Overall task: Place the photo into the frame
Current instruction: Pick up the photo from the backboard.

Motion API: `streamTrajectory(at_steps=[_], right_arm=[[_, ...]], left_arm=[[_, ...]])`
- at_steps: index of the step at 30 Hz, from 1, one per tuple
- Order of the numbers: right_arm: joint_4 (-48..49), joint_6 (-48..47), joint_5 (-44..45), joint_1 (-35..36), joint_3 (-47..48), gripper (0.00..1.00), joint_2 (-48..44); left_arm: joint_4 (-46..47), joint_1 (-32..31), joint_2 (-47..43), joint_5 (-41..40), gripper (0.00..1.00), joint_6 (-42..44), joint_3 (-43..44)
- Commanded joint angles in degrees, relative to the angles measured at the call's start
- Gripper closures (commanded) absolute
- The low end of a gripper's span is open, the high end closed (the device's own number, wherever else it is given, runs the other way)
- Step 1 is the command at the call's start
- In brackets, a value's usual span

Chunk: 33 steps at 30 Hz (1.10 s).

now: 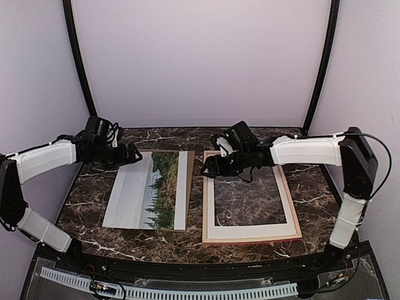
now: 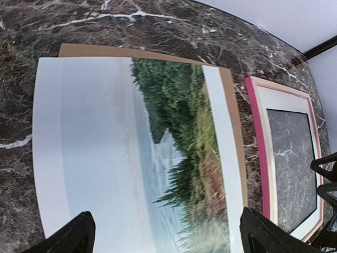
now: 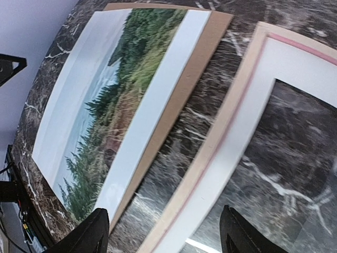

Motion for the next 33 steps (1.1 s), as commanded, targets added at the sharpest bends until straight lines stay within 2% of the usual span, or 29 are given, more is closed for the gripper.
streamTrajectory(at_steps=[1, 7, 15, 28, 33], right_arm=[[3.92, -0.09, -3.82, 3.41, 6.82, 0.27, 7.38], [5.55, 0.39, -7.47, 7.02, 16.03, 0.28, 19.23], [3.05, -0.91, -8.73, 8.27, 24.08, 0.29, 27.38], [1.15, -0.02, -10.95, 9.03, 28.9, 0.32, 33.35], [1.12, 0.47, -11.51, 9.45, 30.04, 0.33, 34.49]], left_arm=[[-6.38, 6.17, 3.3, 8.29, 0.01, 6.56, 2.57], [-7.55, 14.54, 8.43, 12.71, 0.04, 8.62, 3.91], [-7.99, 22.31, 13.58, 16.29, 0.06, 9.97, 3.9], [-10.55, 24.56, 23.3, 20.53, 0.12, 12.39, 6.97], [-11.32, 24.89, 24.82, 21.46, 0.2, 13.02, 6.87]])
